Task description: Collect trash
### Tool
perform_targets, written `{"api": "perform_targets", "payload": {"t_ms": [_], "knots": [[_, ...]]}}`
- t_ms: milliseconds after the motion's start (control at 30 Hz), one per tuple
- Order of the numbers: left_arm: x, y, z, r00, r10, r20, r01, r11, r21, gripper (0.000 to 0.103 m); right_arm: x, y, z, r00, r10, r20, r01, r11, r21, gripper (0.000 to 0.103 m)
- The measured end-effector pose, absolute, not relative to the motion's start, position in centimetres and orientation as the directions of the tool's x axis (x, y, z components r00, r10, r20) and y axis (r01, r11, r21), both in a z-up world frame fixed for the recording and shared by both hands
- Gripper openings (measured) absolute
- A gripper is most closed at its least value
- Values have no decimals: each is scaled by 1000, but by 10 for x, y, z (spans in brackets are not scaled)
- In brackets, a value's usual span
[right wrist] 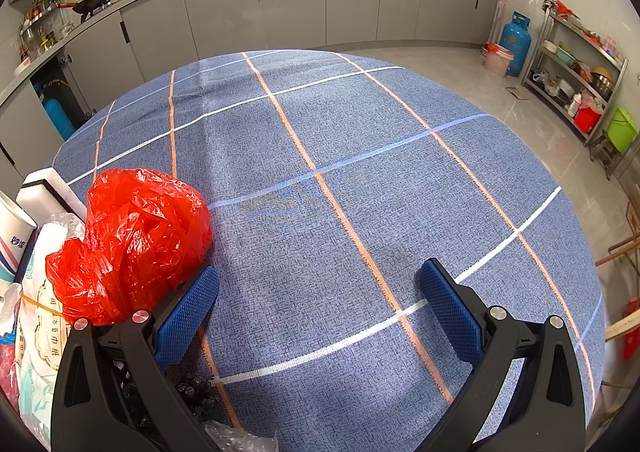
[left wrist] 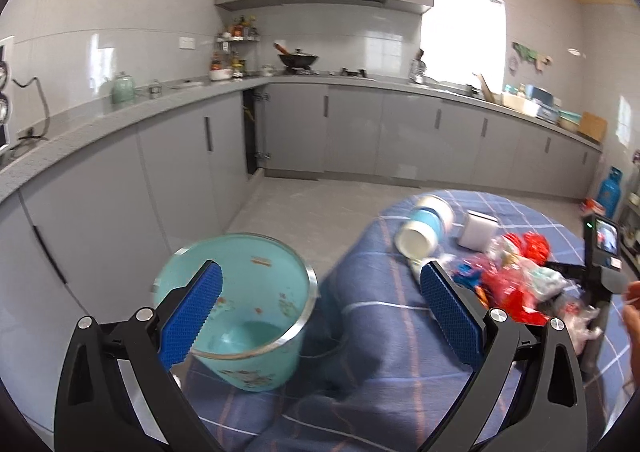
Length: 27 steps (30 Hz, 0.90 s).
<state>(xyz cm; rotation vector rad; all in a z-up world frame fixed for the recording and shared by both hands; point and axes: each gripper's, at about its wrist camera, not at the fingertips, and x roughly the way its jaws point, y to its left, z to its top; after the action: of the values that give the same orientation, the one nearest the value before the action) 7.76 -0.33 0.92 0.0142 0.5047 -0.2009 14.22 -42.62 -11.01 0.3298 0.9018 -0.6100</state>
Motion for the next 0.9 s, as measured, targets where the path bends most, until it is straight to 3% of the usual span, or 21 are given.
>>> {"api": "perform_targets", "payload": {"t_ms": [500, 833, 900], "knots": [[60, -38, -11, 799, -263, -541, 269, 961, -69, 97, 145, -429, -110, 471, -351, -809, 615, 788, 17, 99], [35, -31, -3, 811, -297, -505, 292, 952, -90, 97, 157, -431, -106, 449, -333, -829, 600, 800, 4, 99], [32, -25, 0, 821, -290, -492, 282, 955, -92, 97, 156, -431, -88, 516, -298, -803, 560, 827, 53, 99]]}}
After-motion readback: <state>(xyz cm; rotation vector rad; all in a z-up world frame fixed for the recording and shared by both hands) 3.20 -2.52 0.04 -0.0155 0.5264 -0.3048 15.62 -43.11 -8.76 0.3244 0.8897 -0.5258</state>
